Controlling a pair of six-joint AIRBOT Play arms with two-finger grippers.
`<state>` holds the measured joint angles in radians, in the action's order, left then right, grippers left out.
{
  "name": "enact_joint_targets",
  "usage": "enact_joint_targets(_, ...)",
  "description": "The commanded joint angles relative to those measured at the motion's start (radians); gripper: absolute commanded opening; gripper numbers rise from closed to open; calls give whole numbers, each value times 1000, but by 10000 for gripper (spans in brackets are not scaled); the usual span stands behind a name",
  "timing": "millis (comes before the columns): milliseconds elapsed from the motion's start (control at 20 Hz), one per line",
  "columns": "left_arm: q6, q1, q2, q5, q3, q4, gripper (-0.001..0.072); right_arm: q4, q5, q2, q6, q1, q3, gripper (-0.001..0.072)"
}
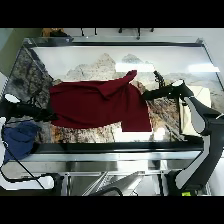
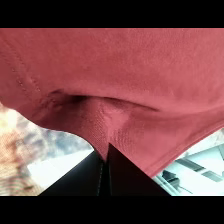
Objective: Fold the shirts.
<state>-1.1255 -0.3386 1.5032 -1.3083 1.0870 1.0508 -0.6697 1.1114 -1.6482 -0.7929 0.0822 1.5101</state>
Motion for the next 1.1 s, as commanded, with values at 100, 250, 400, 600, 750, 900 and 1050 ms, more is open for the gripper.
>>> enact_joint_targets(100, -40, -1, -22, -45, 24, -39, 15, 76, 115, 26, 0, -21, 6, 22)
enact_joint_targets(250, -87, -1, -134, -78, 127, -42, 15, 168, 130, 183, 29, 12, 57, 22)
enact_joint_targets(400, -137, -1, -304, -114, 332, -61, 15, 346, 64, 443, 64, 106, 110, 22)
enact_joint_targets(600, -314, -1, -590, 46, 599, -60, 15, 500, -31, 821, 86, 293, 120, 22)
enact_joint_targets(750, -394, -1, -829, 297, 674, -53, 15, 490, -55, 1036, 79, 392, 120, 22)
enact_joint_targets(900, -398, -1, -958, 290, 787, 69, 15, 454, -156, 1193, 86, 428, 120, 22)
enact_joint_targets(1050, -402, -1, -977, 182, 873, 229, 15, 415, -166, 1236, 86, 427, 120, 22)
